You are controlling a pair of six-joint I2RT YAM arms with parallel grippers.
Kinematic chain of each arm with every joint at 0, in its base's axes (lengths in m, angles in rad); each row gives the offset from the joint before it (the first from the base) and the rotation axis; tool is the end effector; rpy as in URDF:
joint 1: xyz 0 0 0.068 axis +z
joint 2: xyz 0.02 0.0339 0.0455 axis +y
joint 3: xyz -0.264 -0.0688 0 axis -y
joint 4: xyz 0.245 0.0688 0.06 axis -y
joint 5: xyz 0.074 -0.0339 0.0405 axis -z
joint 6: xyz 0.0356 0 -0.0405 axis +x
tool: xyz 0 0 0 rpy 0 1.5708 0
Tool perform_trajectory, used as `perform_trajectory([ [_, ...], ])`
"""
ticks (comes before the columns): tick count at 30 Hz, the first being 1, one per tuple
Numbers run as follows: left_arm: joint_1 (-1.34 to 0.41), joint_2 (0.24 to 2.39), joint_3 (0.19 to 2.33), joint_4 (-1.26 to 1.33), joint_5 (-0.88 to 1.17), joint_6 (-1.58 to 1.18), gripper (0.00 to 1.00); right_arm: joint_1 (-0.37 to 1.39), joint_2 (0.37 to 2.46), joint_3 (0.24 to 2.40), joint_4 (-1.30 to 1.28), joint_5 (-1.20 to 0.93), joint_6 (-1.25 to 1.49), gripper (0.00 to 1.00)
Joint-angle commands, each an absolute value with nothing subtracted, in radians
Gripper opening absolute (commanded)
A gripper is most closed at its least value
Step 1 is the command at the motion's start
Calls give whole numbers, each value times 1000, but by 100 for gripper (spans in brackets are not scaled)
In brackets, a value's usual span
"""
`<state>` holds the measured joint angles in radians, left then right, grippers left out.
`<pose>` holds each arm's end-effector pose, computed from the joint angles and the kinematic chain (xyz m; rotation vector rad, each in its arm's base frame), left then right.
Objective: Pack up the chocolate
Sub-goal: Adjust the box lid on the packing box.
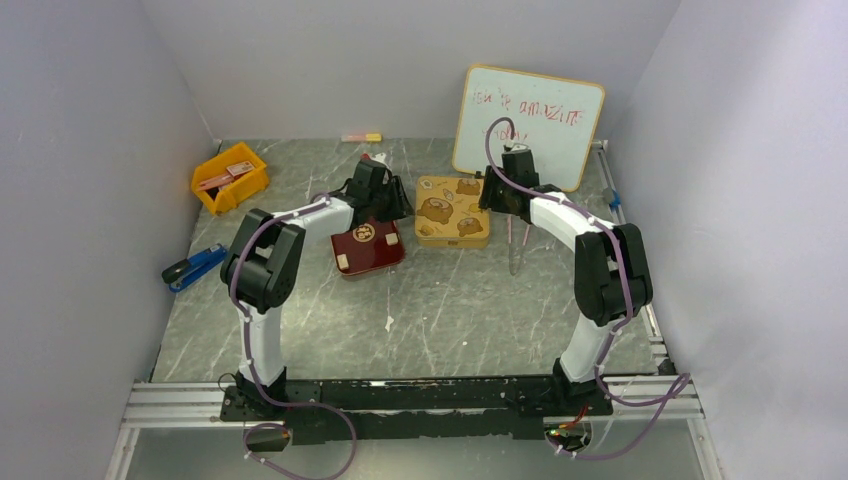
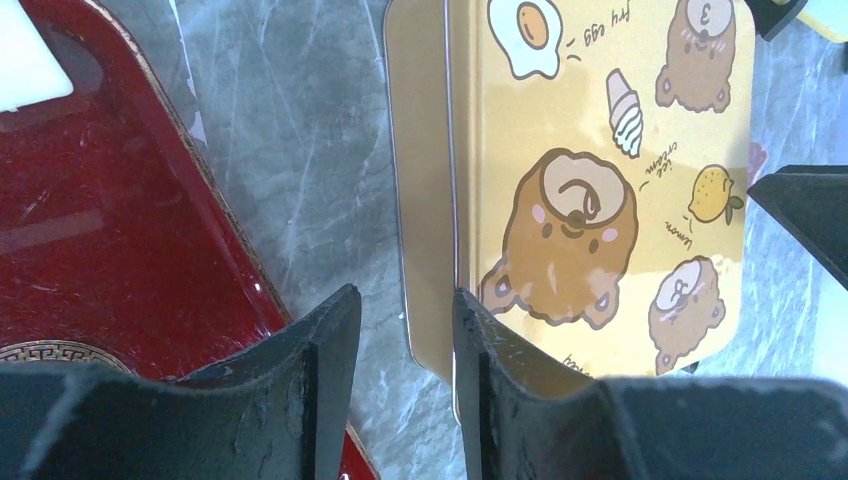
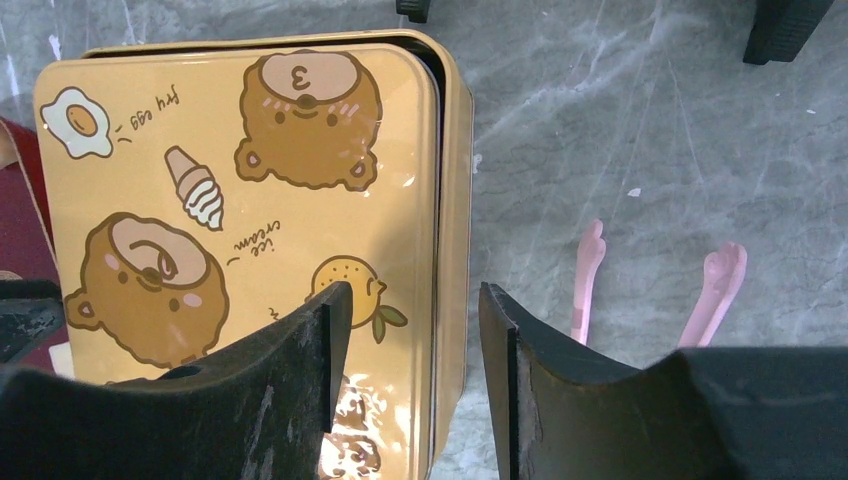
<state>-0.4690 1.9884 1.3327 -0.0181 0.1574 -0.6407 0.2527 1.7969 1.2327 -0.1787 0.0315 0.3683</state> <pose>0.3928 -0.2053 0.1849 -0.1126 2.3484 -0.7531 0.3866 0.0987 0.2163 0.1507 2.3247 0.2778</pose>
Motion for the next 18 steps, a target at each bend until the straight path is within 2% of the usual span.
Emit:
perform_trajectory([
  [1,-472,1981,1357,23,196,-643,44,244,1772,1230,-132,12,378,54],
  [18,-484,2050,1428,2,185,-628,44,234,1838,1215,-104,-31,384,54],
])
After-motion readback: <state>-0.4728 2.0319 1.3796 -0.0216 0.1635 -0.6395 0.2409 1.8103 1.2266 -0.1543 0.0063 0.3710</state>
